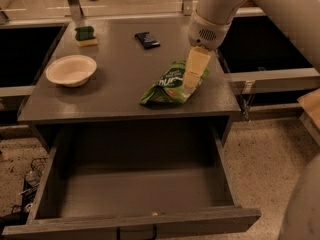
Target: Place green rice chip bag into top drawer
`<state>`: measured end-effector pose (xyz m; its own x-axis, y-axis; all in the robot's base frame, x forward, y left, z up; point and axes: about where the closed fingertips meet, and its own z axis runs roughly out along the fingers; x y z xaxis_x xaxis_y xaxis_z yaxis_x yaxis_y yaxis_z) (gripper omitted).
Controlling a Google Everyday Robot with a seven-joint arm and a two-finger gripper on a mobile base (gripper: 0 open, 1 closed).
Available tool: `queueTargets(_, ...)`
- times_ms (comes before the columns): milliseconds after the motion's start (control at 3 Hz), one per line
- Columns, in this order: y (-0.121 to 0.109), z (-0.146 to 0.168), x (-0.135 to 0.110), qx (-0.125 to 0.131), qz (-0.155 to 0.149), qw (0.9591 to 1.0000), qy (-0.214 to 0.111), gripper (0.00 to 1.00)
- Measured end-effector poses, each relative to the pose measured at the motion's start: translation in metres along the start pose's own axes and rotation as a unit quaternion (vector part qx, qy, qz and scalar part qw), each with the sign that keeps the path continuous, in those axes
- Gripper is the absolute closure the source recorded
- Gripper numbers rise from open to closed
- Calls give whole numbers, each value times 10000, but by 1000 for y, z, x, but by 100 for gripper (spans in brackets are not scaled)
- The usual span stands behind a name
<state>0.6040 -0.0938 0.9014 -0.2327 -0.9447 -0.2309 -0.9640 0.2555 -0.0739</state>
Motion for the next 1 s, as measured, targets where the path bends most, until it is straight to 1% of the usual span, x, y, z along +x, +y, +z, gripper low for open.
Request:
queueTargets(333,-1,3,-3,-24,48,10000,1,0)
queueTargets(667,7,-7,-4,-135,35,9999,-52,0)
queueTargets(1000,22,-20,-6,-167,-102,9997,-172,0)
